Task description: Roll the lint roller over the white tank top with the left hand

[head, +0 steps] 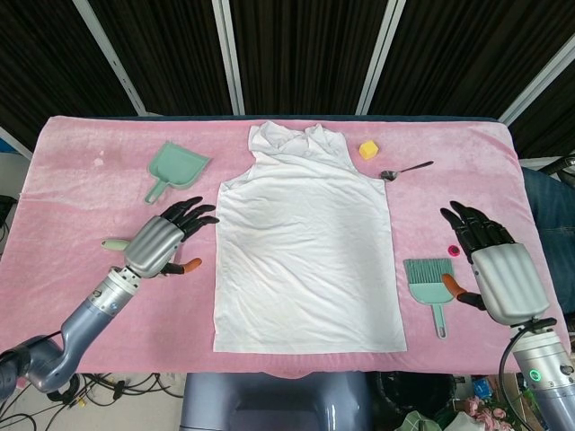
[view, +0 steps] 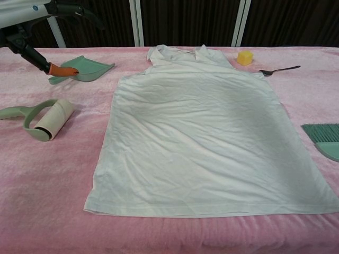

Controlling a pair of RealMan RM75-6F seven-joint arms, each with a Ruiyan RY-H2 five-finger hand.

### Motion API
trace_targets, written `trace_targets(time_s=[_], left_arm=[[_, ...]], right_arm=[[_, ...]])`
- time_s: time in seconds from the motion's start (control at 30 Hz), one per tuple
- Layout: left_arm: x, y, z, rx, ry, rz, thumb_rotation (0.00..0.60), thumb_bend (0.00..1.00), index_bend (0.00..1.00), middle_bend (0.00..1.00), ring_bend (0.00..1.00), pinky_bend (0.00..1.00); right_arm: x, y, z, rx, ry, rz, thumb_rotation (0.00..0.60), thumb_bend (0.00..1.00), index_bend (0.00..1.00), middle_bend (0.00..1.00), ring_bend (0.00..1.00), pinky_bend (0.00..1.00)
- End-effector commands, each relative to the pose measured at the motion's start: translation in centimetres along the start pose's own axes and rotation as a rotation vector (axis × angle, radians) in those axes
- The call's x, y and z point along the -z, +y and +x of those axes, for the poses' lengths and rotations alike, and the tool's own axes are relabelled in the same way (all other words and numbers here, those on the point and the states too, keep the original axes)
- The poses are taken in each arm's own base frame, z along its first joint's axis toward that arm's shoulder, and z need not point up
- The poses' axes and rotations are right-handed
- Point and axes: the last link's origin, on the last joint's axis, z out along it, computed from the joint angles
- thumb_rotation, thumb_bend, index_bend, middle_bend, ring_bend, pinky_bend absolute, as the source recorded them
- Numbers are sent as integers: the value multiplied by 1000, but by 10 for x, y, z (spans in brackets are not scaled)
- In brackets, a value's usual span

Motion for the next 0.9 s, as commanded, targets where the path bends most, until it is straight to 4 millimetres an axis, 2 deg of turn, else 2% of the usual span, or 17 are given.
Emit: trace_targets(time_s=[0.03,0.13,0.23,0.33,0.43,0.6,0.9], left_arm=[[15,-27,7,-108,-8,92,600,220,191,180,33,153],[31,-48,8,-143,-47,197,600,215,190,179,55,166],[51,-69,9,-120,-92,310,600,214,190,176,62,174],[63,-79,7,-112,-124,362,600,214,190,176,63,174],[81,-97,-2,-121,-194,429,600,214,193,178,71,173],[88,-117,-15,-118,-250,481,600,214,198,195,79,173],[85,-145,-36,-111,-313,540,600,216,238,220,85,173]], right_arm=[[13,6,-1,17,-12,-39,600,191,0,40,89,209],[25,13,-7,13,-6,-72,600,191,0,40,89,209],[44,25,-27,-16,-10,-126,600,190,0,41,90,209],[55,31,-43,-36,-26,-158,600,190,0,41,90,209],[67,39,-66,-23,-36,-179,600,191,0,41,91,209],[72,48,-90,-7,42,-167,600,191,0,42,91,209],[76,68,-118,21,76,-195,600,192,0,43,91,209]])
